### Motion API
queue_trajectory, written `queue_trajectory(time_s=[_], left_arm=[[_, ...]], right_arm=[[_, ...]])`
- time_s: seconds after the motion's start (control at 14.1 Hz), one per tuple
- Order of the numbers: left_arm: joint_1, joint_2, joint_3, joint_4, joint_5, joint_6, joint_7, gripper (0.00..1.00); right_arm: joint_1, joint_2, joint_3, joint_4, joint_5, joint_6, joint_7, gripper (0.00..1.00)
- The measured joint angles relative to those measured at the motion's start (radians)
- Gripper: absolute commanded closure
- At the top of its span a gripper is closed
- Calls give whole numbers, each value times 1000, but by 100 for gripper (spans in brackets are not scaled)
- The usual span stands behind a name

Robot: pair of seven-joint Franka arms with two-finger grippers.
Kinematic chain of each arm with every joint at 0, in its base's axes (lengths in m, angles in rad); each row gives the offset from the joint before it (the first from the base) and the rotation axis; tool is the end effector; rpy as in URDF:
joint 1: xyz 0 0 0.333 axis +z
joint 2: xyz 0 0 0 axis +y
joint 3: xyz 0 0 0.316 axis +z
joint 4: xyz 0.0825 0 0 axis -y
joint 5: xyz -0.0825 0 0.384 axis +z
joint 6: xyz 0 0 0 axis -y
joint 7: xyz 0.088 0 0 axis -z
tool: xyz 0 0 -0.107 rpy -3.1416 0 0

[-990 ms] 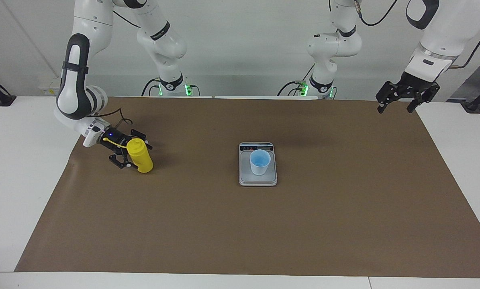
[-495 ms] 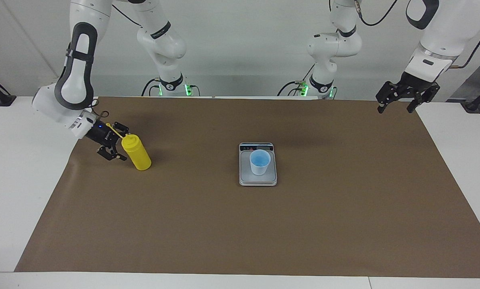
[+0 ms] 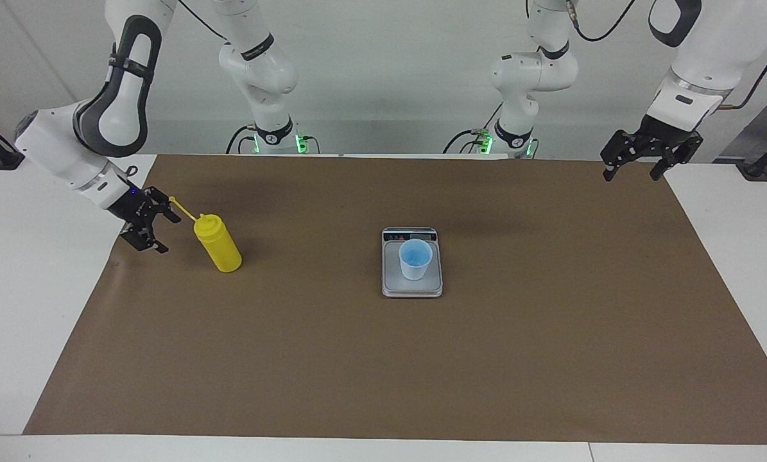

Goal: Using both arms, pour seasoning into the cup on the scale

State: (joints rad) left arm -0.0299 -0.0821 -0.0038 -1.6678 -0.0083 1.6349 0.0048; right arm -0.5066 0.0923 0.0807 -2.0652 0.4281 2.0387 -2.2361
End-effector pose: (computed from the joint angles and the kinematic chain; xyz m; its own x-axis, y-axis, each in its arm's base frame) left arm 0.5343 -0.0189 0.6289 0.9981 -0.0379 0.0492 -0.0383 -0.9992 0.0078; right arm 0.5140 -0.2084 0.3840 -0.0383 0.9274 0.3721 0.9953 0.0023 0.0969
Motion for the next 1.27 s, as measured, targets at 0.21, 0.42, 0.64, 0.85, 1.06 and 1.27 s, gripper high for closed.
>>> queue_trajectory(time_s=[0.21,0.42,0.64,0.85,1.06,1.27], left_arm=[[0,0,0,0,0,0,0,0],[0,0,0,0,0,0,0,0],[0,0,0,0,0,0,0,0],[0,0,0,0,0,0,0,0],[0,0,0,0,0,0,0,0],[0,0,0,0,0,0,0,0]], right_arm=[[6,-14,5,64,-80,0,107,0],[43,-27,12,138,-216,0,322,0],[124,-67,17,168,-337,-3,583,0],[197,-113,19,178,-359,-78,898,0],[266,-127,21,242,-361,-223,1311,0],[369,-127,32,306,-365,-311,1744,0]])
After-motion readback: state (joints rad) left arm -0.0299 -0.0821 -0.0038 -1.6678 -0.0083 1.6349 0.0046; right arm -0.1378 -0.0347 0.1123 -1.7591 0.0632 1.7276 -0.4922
